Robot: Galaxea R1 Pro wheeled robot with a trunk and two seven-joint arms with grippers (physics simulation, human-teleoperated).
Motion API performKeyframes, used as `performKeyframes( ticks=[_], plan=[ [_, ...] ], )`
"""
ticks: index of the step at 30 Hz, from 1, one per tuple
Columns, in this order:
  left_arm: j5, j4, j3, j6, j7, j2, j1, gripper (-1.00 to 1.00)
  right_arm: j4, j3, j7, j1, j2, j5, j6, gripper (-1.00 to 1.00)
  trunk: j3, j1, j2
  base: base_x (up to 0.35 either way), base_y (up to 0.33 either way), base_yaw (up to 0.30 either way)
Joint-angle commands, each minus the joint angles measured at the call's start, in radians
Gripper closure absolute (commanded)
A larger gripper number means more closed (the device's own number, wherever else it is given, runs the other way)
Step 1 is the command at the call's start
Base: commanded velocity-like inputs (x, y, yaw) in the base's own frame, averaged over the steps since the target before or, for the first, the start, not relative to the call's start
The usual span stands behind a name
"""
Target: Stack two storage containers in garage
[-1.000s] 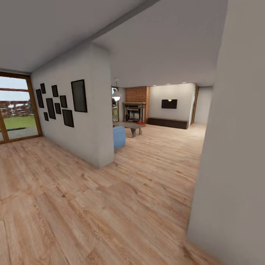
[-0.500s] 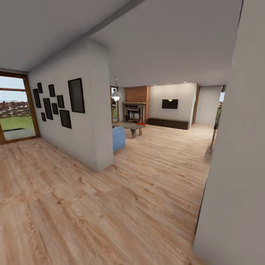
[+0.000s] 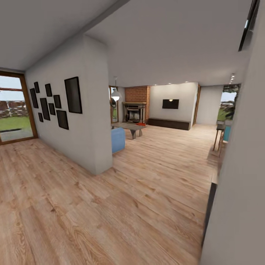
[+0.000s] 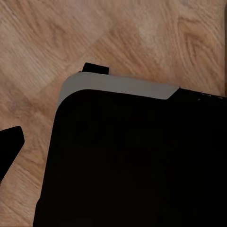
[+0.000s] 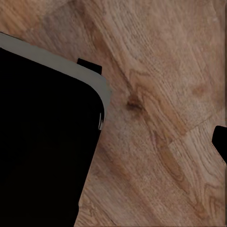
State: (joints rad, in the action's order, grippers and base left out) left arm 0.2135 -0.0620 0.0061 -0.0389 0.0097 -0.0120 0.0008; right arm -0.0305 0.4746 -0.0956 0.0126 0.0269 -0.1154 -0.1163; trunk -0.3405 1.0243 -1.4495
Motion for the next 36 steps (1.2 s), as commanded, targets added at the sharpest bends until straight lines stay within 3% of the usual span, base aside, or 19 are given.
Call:
performKeyframes(
  ticks=[1, 36],
  plan=[
    [0.006, -0.001, 0.000, -0.002, 0.001, 0.000, 0.000, -1.00, -0.003, 0.009, -0.001, 0.001, -0.001, -0.010, -0.007, -1.00, -0.001, 0.001, -0.001, 0.325, 0.000, 0.000],
    [0.004, -0.001, 0.000, -0.003, 0.001, 0.000, 0.000, -1.00, -0.003, 0.007, -0.001, 0.001, -0.004, -0.012, -0.010, -1.00, -0.001, 0.001, -0.001, 0.325, 0.000, 0.000]
  ],
)
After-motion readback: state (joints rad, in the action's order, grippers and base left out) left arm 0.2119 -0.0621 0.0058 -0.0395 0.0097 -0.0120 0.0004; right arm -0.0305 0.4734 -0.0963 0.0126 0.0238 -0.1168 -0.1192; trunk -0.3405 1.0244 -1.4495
